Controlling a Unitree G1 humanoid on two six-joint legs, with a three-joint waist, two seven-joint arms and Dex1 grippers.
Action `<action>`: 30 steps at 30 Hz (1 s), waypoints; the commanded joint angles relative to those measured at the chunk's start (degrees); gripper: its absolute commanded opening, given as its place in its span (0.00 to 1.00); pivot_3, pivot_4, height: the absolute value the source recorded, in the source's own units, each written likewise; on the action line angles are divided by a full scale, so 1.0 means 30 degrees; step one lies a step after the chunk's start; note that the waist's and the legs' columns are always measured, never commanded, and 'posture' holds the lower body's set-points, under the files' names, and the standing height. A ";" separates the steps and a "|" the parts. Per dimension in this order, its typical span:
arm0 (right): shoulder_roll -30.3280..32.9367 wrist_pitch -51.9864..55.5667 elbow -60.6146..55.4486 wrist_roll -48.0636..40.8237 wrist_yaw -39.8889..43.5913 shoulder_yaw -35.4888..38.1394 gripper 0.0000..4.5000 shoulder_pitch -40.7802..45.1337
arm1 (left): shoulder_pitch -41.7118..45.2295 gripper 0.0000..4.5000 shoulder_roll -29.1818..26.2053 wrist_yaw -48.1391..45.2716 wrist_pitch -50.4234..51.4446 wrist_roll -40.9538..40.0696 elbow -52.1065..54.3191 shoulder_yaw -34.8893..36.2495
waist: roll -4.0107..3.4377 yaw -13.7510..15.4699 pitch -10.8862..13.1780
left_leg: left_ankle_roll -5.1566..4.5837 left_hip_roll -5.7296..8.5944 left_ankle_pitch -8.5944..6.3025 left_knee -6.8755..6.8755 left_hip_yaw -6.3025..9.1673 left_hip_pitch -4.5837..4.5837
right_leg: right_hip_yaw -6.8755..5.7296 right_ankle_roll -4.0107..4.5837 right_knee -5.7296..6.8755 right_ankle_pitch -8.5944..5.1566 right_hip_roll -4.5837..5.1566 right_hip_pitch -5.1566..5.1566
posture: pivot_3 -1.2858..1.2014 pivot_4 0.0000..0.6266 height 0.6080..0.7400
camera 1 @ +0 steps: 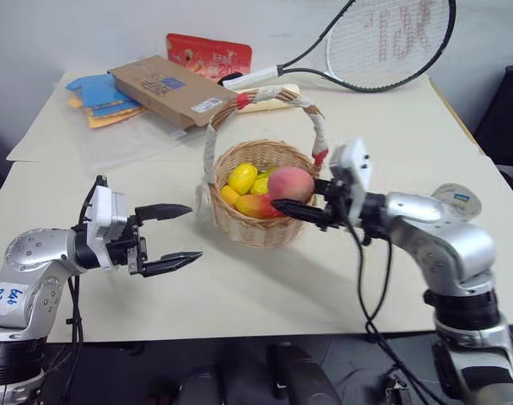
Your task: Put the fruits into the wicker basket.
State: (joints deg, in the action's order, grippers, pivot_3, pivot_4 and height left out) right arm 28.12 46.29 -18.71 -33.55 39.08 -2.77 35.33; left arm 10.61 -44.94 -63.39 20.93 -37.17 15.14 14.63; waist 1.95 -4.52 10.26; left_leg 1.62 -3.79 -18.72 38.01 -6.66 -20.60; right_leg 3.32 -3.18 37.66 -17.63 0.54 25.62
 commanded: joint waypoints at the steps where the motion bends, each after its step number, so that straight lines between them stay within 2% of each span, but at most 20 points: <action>1: -0.0709 -0.1363 0.0702 0.1596 -0.1383 -0.0432 0.73 0.0594 | -0.0103 1.00 0.0254 0.0448 -0.0371 -0.0074 0.0632 0.0343 | 0.0014 0.0036 -0.0009 | -0.0028 0.0006 -0.0016 0.0013 -0.0004 -0.0007 | -0.0001 -0.0006 -0.0009 0.0004 0.0010 -0.0003 | 0.52 0.24 1.00; 3: -0.0886 -0.2525 0.0952 0.2399 -0.1472 -0.0576 0.88 0.0669 | -0.0255 1.00 0.0304 0.0522 -0.0405 -0.0127 0.0755 0.0359 | 0.0013 0.0010 -0.0009 | -0.0066 0.0013 -0.0040 0.0027 -0.0024 -0.0014 | 0.0006 -0.0026 -0.0036 0.0014 0.0022 -0.0007 | 0.52 0.24 1.00; 5: -0.0433 -0.3028 0.0510 0.1885 -0.0210 -0.0174 0.99 0.0397 | -0.0395 1.00 0.0302 0.0546 -0.0308 -0.0336 0.1018 0.0512 | 0.0013 -0.0011 -0.0008 | -0.0075 0.0018 -0.0044 0.0026 -0.0036 -0.0020 | 0.0012 -0.0038 -0.0050 0.0021 0.0024 -0.0007 | 0.52 0.24 1.00; 10: 0.3375 -0.2308 -0.1099 -0.1540 0.4848 0.2453 0.99 -0.2011 | -0.0512 1.00 0.0131 0.0573 -0.0325 -0.0601 0.1256 0.1114 | 0.0014 0.0259 -0.0008 | -0.0087 0.0002 -0.0059 0.0006 -0.0008 -0.0026 | -0.0016 -0.0043 -0.0078 0.0018 0.0007 -0.0013 | 0.52 0.24 1.00; 12: 0.4445 -0.1891 -0.0574 -0.2498 0.5792 0.3594 0.99 -0.2541 | -0.0521 1.00 0.0033 0.0548 -0.0219 -0.0698 0.1330 0.1282 | 0.0012 0.0374 -0.0006 | -0.0197 0.0008 -0.0121 0.0015 -0.0016 -0.0024 | -0.0008 -0.0046 -0.0077 0.0018 0.0010 -0.0019 | 0.52 0.24 1.00; 15: 0.5260 -0.2980 0.1824 -0.1798 0.6324 0.4333 0.99 -0.2490 | -0.0453 1.00 -0.0016 0.0598 -0.0079 -0.0889 0.1461 0.1460 | 0.0014 0.0308 -0.0005 | -0.0205 0.0008 -0.0122 0.0030 -0.0044 0.0029 | 0.0020 -0.0065 -0.0066 0.0032 0.0004 -0.0056 | 0.52 0.24 1.00; 18: 0.4598 -0.6382 0.6837 0.0702 0.6544 0.3402 0.99 -0.0041 | -0.0237 1.00 0.0054 0.0944 0.0218 -0.1188 0.1832 0.1438 | 0.0017 0.0221 -0.0002 | -0.0212 0.0012 -0.0118 0.0030 -0.0063 0.0104 | 0.0034 -0.0056 -0.0053 0.0052 -0.0011 -0.0112 | 0.52 0.24 1.00; 24: 0.1976 -0.9978 1.3342 0.2962 0.8848 0.1098 0.99 0.4800 | 0.0296 1.00 -0.0021 0.1187 0.0881 -0.1600 0.2207 0.1310 | 0.0000 -0.0205 0.0007 | -0.0153 -0.0013 -0.0069 0.0014 -0.0072 0.0093 | 0.0047 -0.0038 -0.0010 0.0052 -0.0050 -0.0064 | 0.52 0.24 1.00; 25: 0.1557 -1.0418 1.4420 0.3224 0.9117 0.0949 0.99 0.5491 | 0.0358 1.00 0.0008 0.1251 0.0932 -0.1587 0.2230 0.1273 | -0.0009 -0.0227 0.0013 | -0.0050 -0.0021 -0.0015 0.0002 -0.0072 0.0089 | 0.0047 -0.0034 -0.0007 0.0048 -0.0057 -0.0051 | 0.52 0.24 1.00; 27: 0.0854 -1.1078 1.6195 0.3541 1.0128 0.0608 0.90 0.6569 | 0.0275 1.00 0.0085 0.1398 0.0989 -0.1562 0.2433 0.1226 | -0.0025 -0.0198 0.0023 | -0.0017 -0.0028 0.0001 -0.0015 -0.0064 0.0076 | 0.0038 -0.0024 -0.0010 0.0040 -0.0052 -0.0038 | 0.52 0.24 1.00; 30: 0.0447 -1.1118 1.6924 0.3360 1.1474 0.0555 0.72 0.7138 | -0.0193 1.00 0.0076 0.1627 0.1195 -0.1758 0.2958 0.1502 | -0.0027 -0.0137 0.0025 | -0.0019 -0.0020 0.0000 -0.0011 -0.0063 0.0065 | 0.0033 -0.0024 -0.0020 0.0039 -0.0029 -0.0036 | 0.52 0.24 1.00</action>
State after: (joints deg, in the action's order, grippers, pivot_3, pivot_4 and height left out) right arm 29.15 13.56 32.27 -22.65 71.11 -2.00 55.68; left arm 10.57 -44.30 -58.95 24.47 -40.71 21.26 17.59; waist 1.87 -4.93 10.34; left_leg 1.54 -3.83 -18.73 37.99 -6.85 -20.43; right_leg 3.41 -3.26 37.58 -17.52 0.49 25.51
